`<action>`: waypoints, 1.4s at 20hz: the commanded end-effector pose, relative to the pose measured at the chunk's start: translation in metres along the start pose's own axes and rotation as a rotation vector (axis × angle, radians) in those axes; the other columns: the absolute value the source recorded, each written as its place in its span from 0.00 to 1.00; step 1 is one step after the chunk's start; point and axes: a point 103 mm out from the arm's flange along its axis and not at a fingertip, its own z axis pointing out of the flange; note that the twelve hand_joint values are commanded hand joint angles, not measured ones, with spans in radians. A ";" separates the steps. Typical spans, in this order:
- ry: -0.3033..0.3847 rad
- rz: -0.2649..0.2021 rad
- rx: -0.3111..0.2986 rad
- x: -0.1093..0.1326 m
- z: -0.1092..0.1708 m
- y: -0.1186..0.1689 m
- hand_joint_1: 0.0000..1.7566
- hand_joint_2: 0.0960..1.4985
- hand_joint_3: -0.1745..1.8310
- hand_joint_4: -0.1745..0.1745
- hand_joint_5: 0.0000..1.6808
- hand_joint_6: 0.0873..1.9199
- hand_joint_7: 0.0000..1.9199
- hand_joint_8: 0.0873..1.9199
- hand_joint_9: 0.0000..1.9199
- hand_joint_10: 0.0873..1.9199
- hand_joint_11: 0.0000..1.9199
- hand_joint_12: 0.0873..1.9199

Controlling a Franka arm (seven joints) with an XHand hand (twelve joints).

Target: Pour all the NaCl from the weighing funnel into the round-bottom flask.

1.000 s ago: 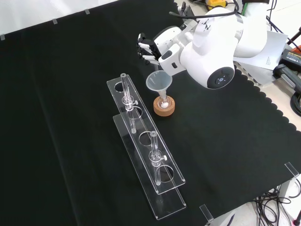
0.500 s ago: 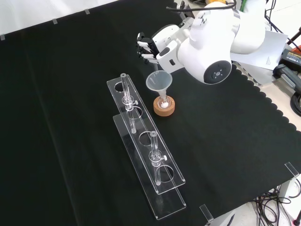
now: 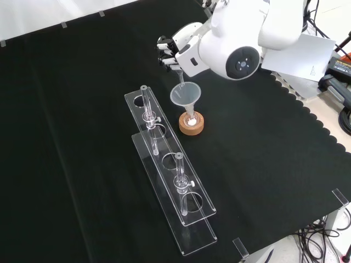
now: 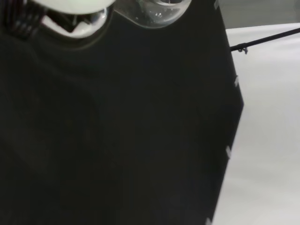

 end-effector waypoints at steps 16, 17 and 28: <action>0.451 0.036 0.033 -0.034 0.044 0.009 0.66 0.38 0.37 1.00 0.91 0.03 0.51 0.24 0.72 0.00 0.60 0.38; 0.474 0.038 0.034 -0.035 0.047 0.009 0.66 0.38 0.37 1.00 0.91 0.03 0.51 0.24 0.72 0.00 0.60 0.38; 0.681 0.062 0.037 -0.046 0.073 0.011 0.66 0.38 0.37 1.00 0.91 0.03 0.51 0.24 0.72 0.00 0.60 0.38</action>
